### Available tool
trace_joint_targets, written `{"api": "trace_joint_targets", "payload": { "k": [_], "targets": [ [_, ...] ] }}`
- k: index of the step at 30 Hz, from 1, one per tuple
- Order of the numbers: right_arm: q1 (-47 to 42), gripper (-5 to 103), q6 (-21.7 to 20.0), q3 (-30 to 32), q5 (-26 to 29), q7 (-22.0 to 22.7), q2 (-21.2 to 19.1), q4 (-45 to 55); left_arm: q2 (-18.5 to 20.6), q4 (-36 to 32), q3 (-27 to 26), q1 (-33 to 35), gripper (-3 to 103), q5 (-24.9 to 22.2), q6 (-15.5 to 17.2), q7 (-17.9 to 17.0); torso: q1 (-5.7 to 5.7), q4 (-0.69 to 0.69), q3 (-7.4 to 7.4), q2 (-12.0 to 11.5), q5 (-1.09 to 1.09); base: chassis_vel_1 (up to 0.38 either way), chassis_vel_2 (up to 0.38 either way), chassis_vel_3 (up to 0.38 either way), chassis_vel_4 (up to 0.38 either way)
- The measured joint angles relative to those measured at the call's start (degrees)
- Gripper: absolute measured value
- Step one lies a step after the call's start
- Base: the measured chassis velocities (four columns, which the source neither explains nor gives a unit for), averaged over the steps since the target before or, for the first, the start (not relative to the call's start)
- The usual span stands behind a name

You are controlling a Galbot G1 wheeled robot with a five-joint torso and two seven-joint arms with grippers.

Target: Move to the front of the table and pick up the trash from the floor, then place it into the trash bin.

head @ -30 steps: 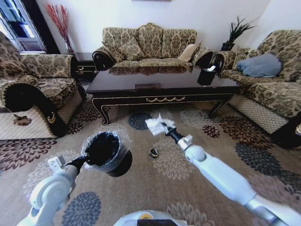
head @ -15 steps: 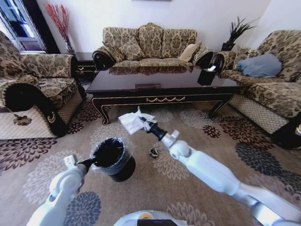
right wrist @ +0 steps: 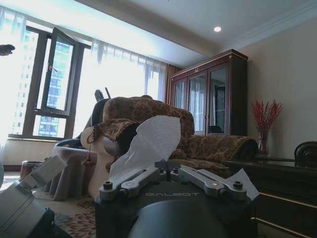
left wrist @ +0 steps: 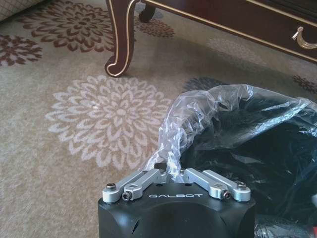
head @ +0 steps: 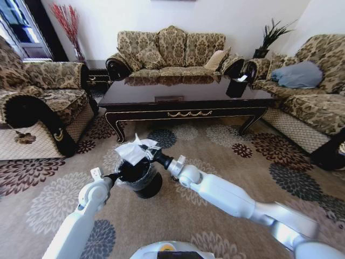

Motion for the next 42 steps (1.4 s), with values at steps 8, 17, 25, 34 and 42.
{"api": "trace_joint_targets", "payload": {
  "k": [8,17,25,34,42],
  "targets": [
    [-0.77,0,1.78,-0.25,-3.65,-1.51,1.56,-5.35,0.57,-0.4,0.1,-0.69,4,-0.52,0.11,0.0,0.0,-0.01,-0.01,0.0,0.0,0.0,0.0,0.0,0.0],
    [-1.23,14,2.17,0.55,-4.83,-1.46,1.66,-6.45,1.52,-2.66,-1.07,1.14,4,-1.26,0.53,-0.09,0.0,-0.01,-0.01,0.0,0.0,0.0,0.0,0.0,0.0],
    [0.3,46,2.36,0.6,-1.7,-4.29,0.46,-4.55,2.29,-5.58,-6.17,5.62,4,-1.96,0.57,-0.25,0.0,0.0,-0.01,0.0,0.0,0.0,0.0,0.0,0.0],
    [-1.0,68,3.24,2.47,0.19,-5.33,-3.39,-2.84,2.46,-8.65,-10.11,8.57,4,-3.23,0.61,-0.48,-0.01,-0.03,-0.01,0.0,0.01,0.0,0.0,0.0,0.0],
    [-3.51,95,3.27,4.99,-0.52,-5.12,-5.91,-1.28,2.34,-10.52,-13.27,11.42,4,-3.34,0.65,-0.51,-0.01,0.0,-0.01,0.0,0.01,0.0,0.0,0.0,0.0]
  ]
}}
